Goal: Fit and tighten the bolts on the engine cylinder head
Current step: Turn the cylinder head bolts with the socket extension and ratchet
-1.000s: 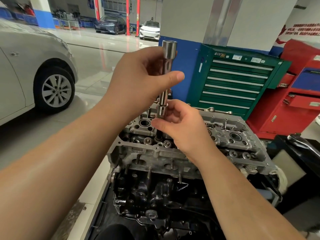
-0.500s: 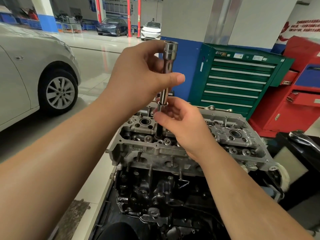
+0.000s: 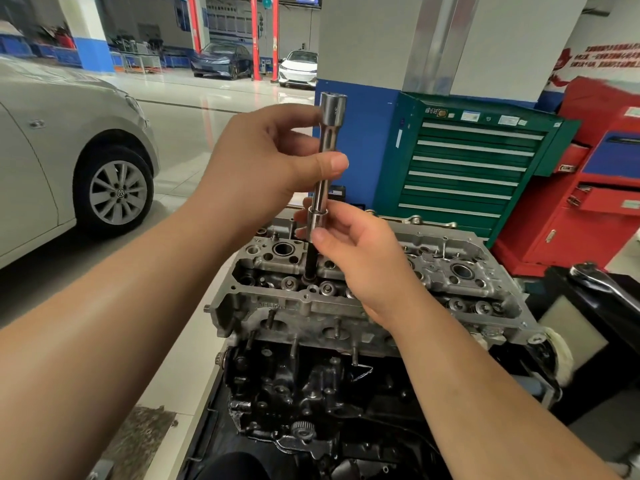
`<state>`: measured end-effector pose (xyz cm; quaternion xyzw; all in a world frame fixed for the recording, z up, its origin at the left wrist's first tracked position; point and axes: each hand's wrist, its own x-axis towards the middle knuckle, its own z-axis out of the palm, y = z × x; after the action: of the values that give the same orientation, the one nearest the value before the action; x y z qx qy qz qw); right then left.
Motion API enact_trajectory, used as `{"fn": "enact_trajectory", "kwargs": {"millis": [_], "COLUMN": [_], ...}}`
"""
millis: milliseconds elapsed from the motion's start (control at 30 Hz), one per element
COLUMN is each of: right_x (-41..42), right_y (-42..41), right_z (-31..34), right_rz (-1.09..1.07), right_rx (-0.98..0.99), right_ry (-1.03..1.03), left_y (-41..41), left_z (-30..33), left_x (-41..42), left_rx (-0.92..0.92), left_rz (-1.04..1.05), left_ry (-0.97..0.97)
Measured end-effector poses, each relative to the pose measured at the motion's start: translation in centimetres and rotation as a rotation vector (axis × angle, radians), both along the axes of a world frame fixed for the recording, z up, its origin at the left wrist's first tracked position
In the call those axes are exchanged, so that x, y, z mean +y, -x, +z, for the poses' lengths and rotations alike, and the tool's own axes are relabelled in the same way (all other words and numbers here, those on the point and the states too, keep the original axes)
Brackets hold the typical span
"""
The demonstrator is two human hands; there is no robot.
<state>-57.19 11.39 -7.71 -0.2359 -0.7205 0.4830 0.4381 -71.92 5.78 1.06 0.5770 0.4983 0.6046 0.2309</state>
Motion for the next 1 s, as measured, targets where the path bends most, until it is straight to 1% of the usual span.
{"fn": "enact_trajectory", "kwargs": {"millis": [67,100,200,267,300,367,433,467,500,533,600,633,700,767,833,900,933,1000], "right_x": [-0.1,-0.1,0.0,0.0,0.0,0.0,-0.1,-0.1,-0.2,-0.2,-0.2,-0.1,0.1,0.1,0.1,0.0,0.0,0.1], "right_y": [0.0,0.1,0.4,0.4,0.4,0.1,-0.1,-0.2,-0.1,0.0,0.2,0.3,0.5,0.4,0.0,-0.1,0.0,0.2], "right_z": [0.0,0.1,0.2,0.3,0.3,0.3,0.1,0.1,0.0,0.0,0.1,0.1,0.1,0.1,0.1,0.1,0.1,0.1], "right_rz": [-0.009,-0.035,-0.140,-0.172,-0.144,-0.038,0.013,0.007,-0.016,-0.051,-0.113,-0.131,-0.156,-0.105,-0.008,0.012,-0.008,-0.077], "right_rx": [-0.018,-0.022,-0.046,-0.070,-0.060,-0.029,-0.012,-0.010,-0.012,-0.018,-0.033,-0.039,-0.052,-0.029,0.005,-0.017,-0.025,-0.023], "right_ry": [-0.014,-0.027,-0.072,-0.083,-0.070,-0.034,-0.032,-0.034,-0.037,-0.045,-0.060,-0.065,-0.073,-0.057,-0.036,-0.043,-0.044,-0.048], "left_y": [0.0,-0.1,-0.2,-0.1,0.0,0.4,0.6,0.7,0.7,0.7,0.3,0.1,-0.3,-0.2,0.2,0.6,0.7,0.6], "left_z": [0.0,0.0,0.0,0.0,0.0,0.1,0.2,0.2,0.3,0.3,0.0,-0.1,-0.5,-0.6,-0.6,-0.6,-0.6,-0.6], "left_x": [-0.2,-0.3,-0.2,-0.1,0.0,-0.1,-0.3,-0.4,-0.5,-0.4,-0.3,-0.2,0.0,0.1,0.0,-0.3,-0.4,-0.5], "left_rx": [-0.011,0.017,0.159,0.159,0.133,0.057,-0.002,0.002,0.039,0.106,0.253,0.274,0.217,0.157,0.100,0.057,0.057,0.119], "left_rz": [-0.066,-0.052,0.098,0.155,0.153,0.056,-0.126,-0.185,-0.195,-0.159,-0.005,0.067,0.131,0.118,-0.006,-0.130,-0.150,-0.094], "left_ry": [0.002,-0.007,-0.040,-0.046,-0.039,-0.004,0.022,0.028,0.026,0.019,-0.001,-0.013,-0.033,-0.023,-0.008,-0.004,-0.003,-0.016]}}
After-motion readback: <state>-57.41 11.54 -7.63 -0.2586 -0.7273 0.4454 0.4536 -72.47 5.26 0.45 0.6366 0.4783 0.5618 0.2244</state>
